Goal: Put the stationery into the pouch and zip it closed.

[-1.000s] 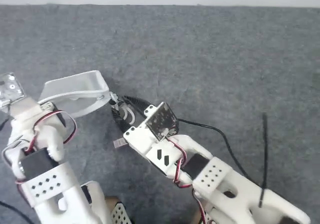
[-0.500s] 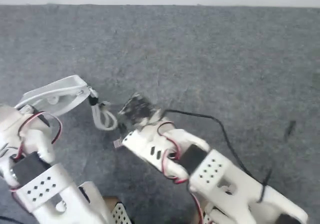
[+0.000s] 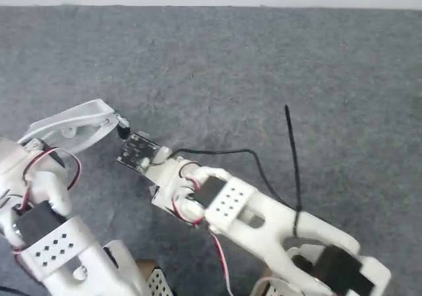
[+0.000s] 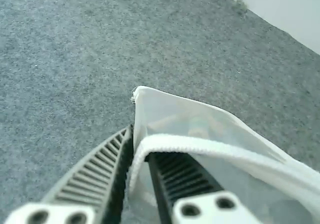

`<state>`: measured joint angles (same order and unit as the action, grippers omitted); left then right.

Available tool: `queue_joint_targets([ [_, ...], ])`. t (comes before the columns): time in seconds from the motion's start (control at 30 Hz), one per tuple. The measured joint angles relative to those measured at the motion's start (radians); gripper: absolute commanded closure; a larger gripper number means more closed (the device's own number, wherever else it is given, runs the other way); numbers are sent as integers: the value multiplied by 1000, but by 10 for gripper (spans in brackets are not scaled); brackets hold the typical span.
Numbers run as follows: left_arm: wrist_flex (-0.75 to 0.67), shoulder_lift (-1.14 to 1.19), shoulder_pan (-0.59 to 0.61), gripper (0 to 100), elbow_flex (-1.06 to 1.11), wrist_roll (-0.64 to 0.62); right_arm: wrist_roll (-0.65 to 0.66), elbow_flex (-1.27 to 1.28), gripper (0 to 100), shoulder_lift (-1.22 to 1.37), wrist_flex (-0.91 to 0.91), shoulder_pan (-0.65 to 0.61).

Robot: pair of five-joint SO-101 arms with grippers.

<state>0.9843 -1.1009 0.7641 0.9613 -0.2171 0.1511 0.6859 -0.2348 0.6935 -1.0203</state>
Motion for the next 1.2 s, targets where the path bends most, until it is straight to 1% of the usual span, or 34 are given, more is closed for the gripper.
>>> queue_joint_targets([
  [0.13,0,0,0,973,0,0,0,-107,774,112,106,0],
  [0.2,0,0,0,973,0,0,0,-146,746,166,150,0],
  [0.43,0,0,0,973,0,0,0,-256,746,328,238,0],
  [0.67,0,0,0,973,0,0,0,-319,746,423,238,0],
  [1.03,0,0,0,973,0,0,0,-374,746,465,238,0],
  [1.2,0,0,0,973,0,0,2,-384,746,506,193,0],
])
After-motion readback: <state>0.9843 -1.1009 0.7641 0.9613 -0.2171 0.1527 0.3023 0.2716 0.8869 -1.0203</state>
